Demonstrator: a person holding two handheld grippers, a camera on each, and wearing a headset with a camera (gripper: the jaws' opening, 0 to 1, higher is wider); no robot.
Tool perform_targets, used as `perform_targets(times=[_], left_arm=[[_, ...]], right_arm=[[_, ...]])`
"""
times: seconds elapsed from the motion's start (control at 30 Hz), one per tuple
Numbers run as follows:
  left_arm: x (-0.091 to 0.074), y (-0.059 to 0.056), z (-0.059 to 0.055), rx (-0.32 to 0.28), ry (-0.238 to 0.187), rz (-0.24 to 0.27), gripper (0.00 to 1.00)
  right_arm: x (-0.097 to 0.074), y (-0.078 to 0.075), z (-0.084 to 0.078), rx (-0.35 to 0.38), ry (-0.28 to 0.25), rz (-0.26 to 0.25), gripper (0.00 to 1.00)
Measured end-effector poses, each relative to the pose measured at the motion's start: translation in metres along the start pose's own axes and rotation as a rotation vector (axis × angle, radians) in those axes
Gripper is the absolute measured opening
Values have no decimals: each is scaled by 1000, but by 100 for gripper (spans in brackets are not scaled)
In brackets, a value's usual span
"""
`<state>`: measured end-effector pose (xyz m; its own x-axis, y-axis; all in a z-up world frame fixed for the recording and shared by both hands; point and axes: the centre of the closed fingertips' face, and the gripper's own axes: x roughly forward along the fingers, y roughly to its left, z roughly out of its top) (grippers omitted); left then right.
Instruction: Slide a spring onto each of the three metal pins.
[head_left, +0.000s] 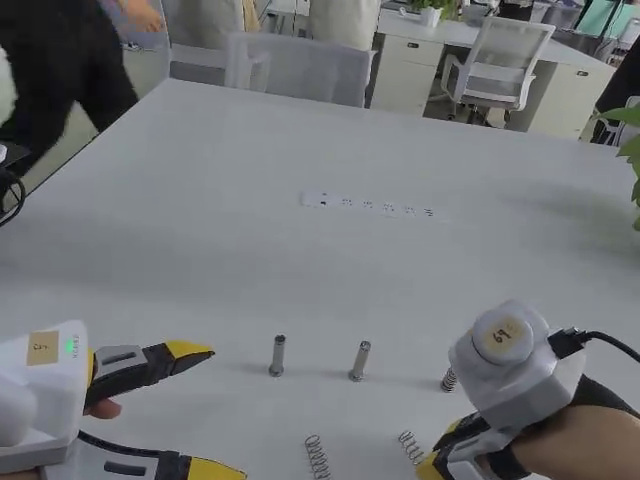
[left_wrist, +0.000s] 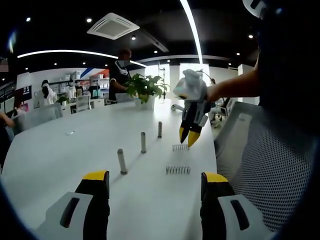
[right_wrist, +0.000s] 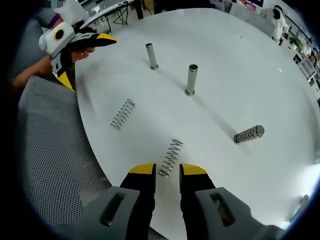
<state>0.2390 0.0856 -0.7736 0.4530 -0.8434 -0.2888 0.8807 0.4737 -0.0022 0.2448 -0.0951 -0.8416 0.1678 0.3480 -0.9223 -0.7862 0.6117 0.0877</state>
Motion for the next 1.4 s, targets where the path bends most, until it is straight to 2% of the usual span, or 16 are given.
perform_targets(times=[0.2, 0.23, 0.33, 0.63, 0.73, 0.83, 0.87, 0.93, 0.97, 1.2, 1.4], left_arm=[[0, 1, -1, -1, 1, -2, 71], [1, 1, -1, -1, 1, -2, 71], [1, 1, 0, 0, -2, -1, 71], [2, -1, 0, 1, 0, -6, 70], [2, -1, 0, 1, 0, -6, 70], [1, -1, 0, 1, -1, -5, 69], [1, -1, 0, 2, -1, -4, 69], [1, -1, 0, 2, -1, -4, 69], [1, -1, 0, 2, -2, -4, 69], [0, -1, -1, 1, -3, -5, 68], [2, -2, -1, -1, 0, -11, 68]], right_arm=[[2, -1, -1, 67, 12, -13, 13], [3, 0, -4, 93, 32, -9, 12], [5, -1, -8, 95, 47, -18, 11], [8, 1, -9, 101, 46, -24, 10], [9, 1, -9, 86, 51, -33, 10], [9, 2, -10, 41, 60, -44, 9], [9, 1, -10, -19, 70, -44, 9], [9, 2, -11, -26, 78, -51, 8], [9, 1, -11, -79, 82, -50, 8], [8, 1, -11, -73, 89, -30, 8], [6, 2, -5, -88, 72, -19, 7]])
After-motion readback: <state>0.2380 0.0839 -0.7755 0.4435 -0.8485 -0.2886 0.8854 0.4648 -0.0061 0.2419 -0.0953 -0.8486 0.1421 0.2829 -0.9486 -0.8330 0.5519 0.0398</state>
